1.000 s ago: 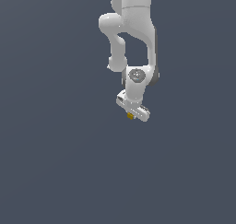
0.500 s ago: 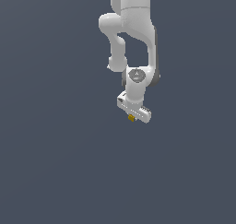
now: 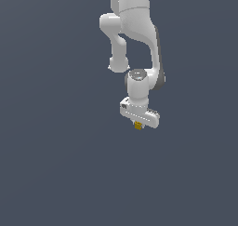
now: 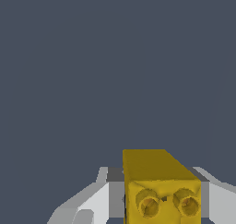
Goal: Pick up the object and move it to a goal position.
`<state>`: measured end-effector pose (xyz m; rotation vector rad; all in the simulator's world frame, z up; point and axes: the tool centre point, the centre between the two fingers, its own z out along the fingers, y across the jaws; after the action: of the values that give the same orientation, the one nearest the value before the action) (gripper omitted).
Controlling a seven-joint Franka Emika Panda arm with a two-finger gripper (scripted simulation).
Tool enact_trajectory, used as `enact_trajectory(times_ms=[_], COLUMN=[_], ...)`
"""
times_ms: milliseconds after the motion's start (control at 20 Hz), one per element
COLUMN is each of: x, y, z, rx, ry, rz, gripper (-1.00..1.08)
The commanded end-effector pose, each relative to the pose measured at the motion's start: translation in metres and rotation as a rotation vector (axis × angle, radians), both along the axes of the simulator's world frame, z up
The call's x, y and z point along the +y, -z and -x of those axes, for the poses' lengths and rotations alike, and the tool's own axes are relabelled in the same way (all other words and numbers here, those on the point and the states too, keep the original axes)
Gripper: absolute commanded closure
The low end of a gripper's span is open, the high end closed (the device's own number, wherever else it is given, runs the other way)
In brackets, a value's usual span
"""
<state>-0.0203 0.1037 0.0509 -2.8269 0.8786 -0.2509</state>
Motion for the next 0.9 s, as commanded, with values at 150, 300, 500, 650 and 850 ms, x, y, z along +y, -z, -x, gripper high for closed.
enact_trajectory(times_ms=[150, 300, 500, 650, 850], x=[0.016, 0.025, 0.036, 0.043, 0.053], y=[-0.026, -0.041, -0.062, -0.078, -0.1], z=[-0.039, -0.057, -0.078, -0.091, -0.106], rx=[-0.127, -0.191, -0.269, -0.324, -0.394], ry=[-0.057, -0.087, -0.123, -0.148, -0.18], rz=[-0.058, -0.088, -0.125, -0.151, -0.184], gripper=[1.08, 1.08, 1.08, 1.08, 1.08])
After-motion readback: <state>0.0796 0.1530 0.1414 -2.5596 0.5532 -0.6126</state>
